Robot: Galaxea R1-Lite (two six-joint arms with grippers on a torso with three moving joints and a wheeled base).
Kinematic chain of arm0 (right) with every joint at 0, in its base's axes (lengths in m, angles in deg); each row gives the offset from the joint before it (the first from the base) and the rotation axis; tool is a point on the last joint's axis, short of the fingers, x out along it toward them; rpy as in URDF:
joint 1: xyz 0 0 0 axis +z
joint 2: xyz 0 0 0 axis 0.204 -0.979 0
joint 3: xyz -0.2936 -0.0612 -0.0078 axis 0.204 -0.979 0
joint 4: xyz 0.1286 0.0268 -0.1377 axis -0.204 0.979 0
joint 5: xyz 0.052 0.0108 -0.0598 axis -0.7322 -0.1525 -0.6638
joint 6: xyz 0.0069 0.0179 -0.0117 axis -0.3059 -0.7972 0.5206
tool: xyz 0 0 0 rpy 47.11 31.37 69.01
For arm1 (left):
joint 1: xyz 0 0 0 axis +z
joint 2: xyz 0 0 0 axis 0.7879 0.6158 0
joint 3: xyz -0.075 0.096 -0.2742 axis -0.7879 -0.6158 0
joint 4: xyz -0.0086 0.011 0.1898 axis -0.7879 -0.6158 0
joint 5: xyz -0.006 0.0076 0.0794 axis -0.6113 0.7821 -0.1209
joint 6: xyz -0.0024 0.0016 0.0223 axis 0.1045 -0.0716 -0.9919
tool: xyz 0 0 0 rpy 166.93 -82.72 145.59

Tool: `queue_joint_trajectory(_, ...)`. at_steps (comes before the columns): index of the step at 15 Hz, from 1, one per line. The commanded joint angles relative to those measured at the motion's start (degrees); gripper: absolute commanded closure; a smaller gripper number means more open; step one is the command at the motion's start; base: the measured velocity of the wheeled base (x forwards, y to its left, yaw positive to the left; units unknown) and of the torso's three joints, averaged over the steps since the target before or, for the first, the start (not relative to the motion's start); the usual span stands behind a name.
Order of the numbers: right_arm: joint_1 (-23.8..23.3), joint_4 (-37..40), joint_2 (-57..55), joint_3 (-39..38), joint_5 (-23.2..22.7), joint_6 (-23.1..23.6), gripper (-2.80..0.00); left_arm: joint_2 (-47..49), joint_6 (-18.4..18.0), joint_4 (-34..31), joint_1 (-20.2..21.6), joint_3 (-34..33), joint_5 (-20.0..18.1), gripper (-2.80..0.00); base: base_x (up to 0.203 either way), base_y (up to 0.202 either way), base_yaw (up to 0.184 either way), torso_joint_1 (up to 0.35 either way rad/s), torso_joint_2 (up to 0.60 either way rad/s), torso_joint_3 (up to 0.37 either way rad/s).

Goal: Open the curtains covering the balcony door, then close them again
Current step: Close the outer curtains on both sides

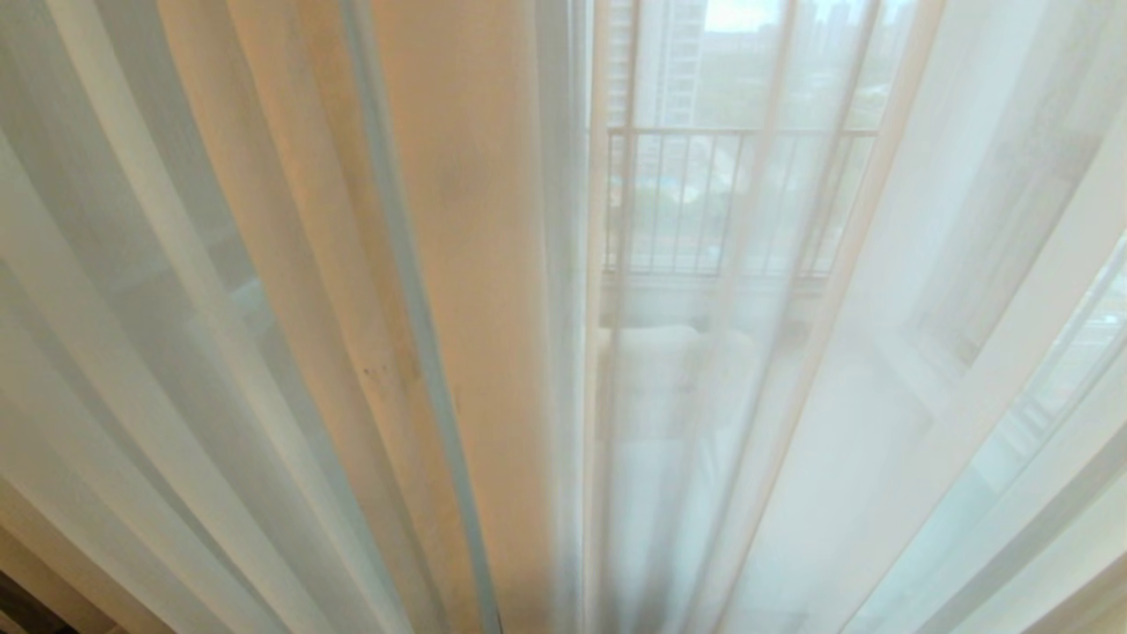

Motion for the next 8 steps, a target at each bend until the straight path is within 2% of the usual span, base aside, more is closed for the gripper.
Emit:
queue_joint_trajectory(1, 0.01, -0.05, -0.07, -0.01, -0.05, 0.05, 0.00, -0.05, -0.05, 0.01, 0.05, 0.00, 0.00, 0.00, 0.000, 0.000, 0.000, 0.000, 0.00, 0.000)
queue_joint_trajectory(8, 0.01, -0.05, -0.07, -0.02, -0.05, 0.05, 0.00, -0.05, 0.13, 0.01, 0.05, 0.00, 0.00, 0.00, -0.010, 0.000, 0.000, 0.002, 0.00, 0.000)
